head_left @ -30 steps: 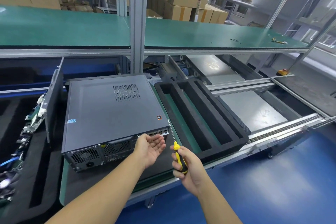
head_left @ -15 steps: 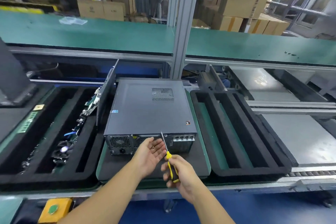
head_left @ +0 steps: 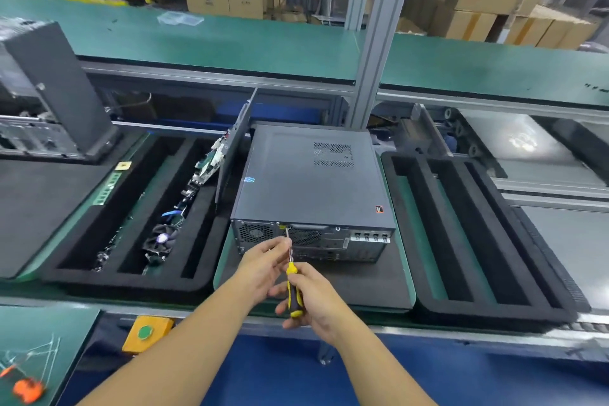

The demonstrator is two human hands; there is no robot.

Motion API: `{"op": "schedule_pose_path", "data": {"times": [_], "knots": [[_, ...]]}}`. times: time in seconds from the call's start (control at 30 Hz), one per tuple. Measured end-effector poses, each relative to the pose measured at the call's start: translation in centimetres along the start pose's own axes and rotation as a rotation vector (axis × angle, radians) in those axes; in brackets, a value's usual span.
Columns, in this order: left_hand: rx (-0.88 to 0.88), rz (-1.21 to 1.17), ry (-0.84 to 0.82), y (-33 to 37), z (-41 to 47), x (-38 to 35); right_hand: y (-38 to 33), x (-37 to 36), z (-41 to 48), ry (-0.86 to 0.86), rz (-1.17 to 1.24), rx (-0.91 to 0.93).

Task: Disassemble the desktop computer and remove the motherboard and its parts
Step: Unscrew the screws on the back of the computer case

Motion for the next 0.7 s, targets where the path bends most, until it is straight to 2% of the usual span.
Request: {"op": "schedule_pose_path", "data": {"times": [0.33, 0.7], "knots": [[0.055, 0.046, 0.022, 1.4, 2.5, 2.3, -0.4, -2.4, 2.0, 0.117, 0.033, -0.013], [0.079, 0.068, -0.03, 2.1, 3.4, 1.9, -0.2, -2.7, 2.9, 0.221, 0.035, -0.044]]}}
Point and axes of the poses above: each hand's wrist, its own z-axis towards the middle knuckle, its own x-axis out of the back of the hand, y = z × x, the point moved 9 cm from there along z, towards the middle knuckle, and after that the axes turned 10 degrees about -z, right-handed, at the moved point
